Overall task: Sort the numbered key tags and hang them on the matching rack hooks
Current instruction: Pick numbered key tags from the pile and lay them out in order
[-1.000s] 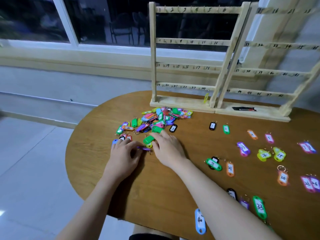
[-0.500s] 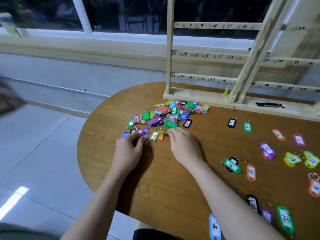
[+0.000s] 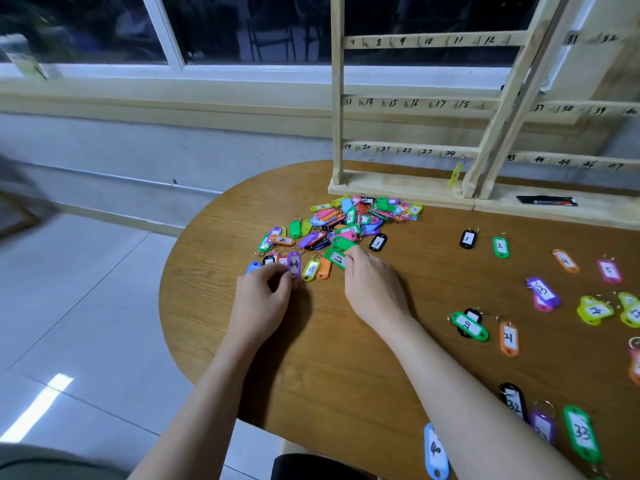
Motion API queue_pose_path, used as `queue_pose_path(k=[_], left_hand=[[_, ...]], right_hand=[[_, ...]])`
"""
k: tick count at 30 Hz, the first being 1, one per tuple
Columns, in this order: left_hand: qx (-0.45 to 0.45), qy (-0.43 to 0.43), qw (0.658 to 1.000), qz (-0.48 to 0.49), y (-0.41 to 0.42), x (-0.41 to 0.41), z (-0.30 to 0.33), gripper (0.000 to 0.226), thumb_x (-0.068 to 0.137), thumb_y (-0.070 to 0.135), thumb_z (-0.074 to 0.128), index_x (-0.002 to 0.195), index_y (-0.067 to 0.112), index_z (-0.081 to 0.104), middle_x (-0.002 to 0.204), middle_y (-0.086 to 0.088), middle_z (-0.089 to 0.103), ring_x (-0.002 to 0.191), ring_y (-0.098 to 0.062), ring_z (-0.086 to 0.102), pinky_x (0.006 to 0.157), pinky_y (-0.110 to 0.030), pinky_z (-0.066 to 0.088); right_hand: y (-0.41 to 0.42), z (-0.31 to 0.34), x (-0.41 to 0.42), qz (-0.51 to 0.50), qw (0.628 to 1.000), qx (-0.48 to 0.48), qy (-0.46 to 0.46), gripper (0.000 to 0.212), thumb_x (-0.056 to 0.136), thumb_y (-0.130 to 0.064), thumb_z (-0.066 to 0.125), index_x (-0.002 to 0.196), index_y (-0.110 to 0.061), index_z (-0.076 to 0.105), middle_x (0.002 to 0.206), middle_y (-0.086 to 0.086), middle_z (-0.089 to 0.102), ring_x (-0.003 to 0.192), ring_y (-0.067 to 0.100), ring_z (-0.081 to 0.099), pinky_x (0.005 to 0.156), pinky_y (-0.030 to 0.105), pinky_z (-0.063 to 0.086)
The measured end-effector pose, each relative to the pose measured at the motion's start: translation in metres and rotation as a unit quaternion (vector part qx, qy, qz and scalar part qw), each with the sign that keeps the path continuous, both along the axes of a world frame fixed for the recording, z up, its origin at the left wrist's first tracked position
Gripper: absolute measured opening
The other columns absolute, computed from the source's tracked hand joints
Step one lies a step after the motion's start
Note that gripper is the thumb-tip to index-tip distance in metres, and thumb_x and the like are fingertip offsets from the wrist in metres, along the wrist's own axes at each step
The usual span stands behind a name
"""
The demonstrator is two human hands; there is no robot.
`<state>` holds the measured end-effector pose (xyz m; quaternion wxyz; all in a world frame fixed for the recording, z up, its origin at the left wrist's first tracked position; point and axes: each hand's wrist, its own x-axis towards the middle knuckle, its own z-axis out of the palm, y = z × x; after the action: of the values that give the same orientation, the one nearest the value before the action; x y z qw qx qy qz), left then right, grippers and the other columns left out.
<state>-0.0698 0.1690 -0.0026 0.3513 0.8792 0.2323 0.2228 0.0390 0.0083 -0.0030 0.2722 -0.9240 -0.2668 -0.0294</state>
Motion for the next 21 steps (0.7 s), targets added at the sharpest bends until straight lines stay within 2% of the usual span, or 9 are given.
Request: queue_pose_path(k=[3,5,8,12,14,17,19,21], left_hand=[[0.001,-0.007,1.000,-0.004,0.0005,0.0006,-0.0013,0.021,0.093,0.023,0.062,0.074,0.030,0.067,0.070,0.017,0.065,0.080,-0.018,0.061,0.075,-0.034,0.041],[-0.001,-0.009,1.000,-0.005,0.0015,0.0011,-0.0040,0.020,0.094,0.025,0.062,0.075,0.032,0.065,0.071,0.015,0.065,0.081,-0.020,0.061,0.075,-0.035,0.042],[0.004,-0.009,1.000,-0.007,0.0038,0.0015,-0.0074,0.015,0.094,0.030,0.062,0.079,0.035,0.062,0.074,0.017,0.064,0.085,-0.026,0.061,0.078,-0.038,0.046],[0.019,-0.009,1.000,-0.006,0.0030,0.0020,-0.0070,0.017,0.093,0.031,0.065,0.077,0.033,0.061,0.070,0.017,0.062,0.082,-0.021,0.061,0.072,-0.032,0.040],[0.019,-0.007,1.000,-0.006,0.0034,0.0017,-0.0075,0.017,0.092,0.032,0.066,0.076,0.032,0.061,0.070,0.016,0.063,0.081,-0.021,0.061,0.071,-0.031,0.039],[0.016,-0.003,1.000,-0.006,0.0040,0.0014,-0.0078,0.017,0.092,0.032,0.065,0.076,0.031,0.060,0.070,0.015,0.062,0.081,-0.023,0.060,0.071,-0.032,0.040],[0.021,-0.008,1.000,-0.009,0.0029,0.0012,-0.0066,0.019,0.092,0.030,0.066,0.075,0.029,0.059,0.068,0.014,0.060,0.078,-0.024,0.059,0.072,-0.034,0.040],[0.026,-0.011,1.000,-0.012,0.0017,0.0011,-0.0057,0.019,0.093,0.028,0.066,0.075,0.024,0.060,0.067,0.012,0.060,0.075,-0.024,0.059,0.073,-0.036,0.042]], right_hand=[[-0.0011,-0.0011,0.0002,0.008,1.000,0.015,0.001,0.023,0.108,-0.028,0.040,0.115,-0.015,0.058,0.094,-0.004,0.063,0.081,0.011,0.057,0.061,0.024,0.038],[-0.0012,-0.0014,0.0005,0.014,0.999,0.034,0.005,0.019,0.106,-0.029,0.045,0.113,-0.017,0.058,0.094,-0.004,0.064,0.081,0.011,0.059,0.062,0.024,0.042],[-0.0013,-0.0021,-0.0007,0.027,0.998,0.054,-0.001,0.015,0.102,-0.031,0.051,0.105,-0.019,0.057,0.090,-0.005,0.063,0.077,0.012,0.059,0.062,0.032,0.051],[-0.0053,-0.0006,-0.0010,0.029,0.993,0.113,0.007,0.015,0.101,-0.028,0.054,0.089,-0.019,0.052,0.086,-0.005,0.057,0.074,0.008,0.055,0.058,0.028,0.049],[-0.0071,-0.0004,0.0001,0.020,0.992,0.121,0.012,0.016,0.101,-0.027,0.056,0.088,-0.018,0.052,0.087,-0.006,0.056,0.075,0.007,0.054,0.059,0.025,0.047],[-0.0075,-0.0035,0.0019,-0.003,0.991,0.133,0.026,0.015,0.099,-0.024,0.060,0.088,-0.019,0.051,0.078,-0.007,0.055,0.067,0.007,0.051,0.055,0.025,0.039],[-0.0074,-0.0047,0.0026,-0.017,0.989,0.145,0.034,0.014,0.099,-0.023,0.060,0.090,-0.022,0.050,0.074,-0.006,0.056,0.064,0.011,0.052,0.053,0.029,0.040],[-0.0083,-0.0047,0.0026,-0.019,0.986,0.159,0.038,0.010,0.099,-0.022,0.060,0.093,-0.024,0.052,0.082,-0.005,0.061,0.071,0.012,0.057,0.054,0.029,0.045]])
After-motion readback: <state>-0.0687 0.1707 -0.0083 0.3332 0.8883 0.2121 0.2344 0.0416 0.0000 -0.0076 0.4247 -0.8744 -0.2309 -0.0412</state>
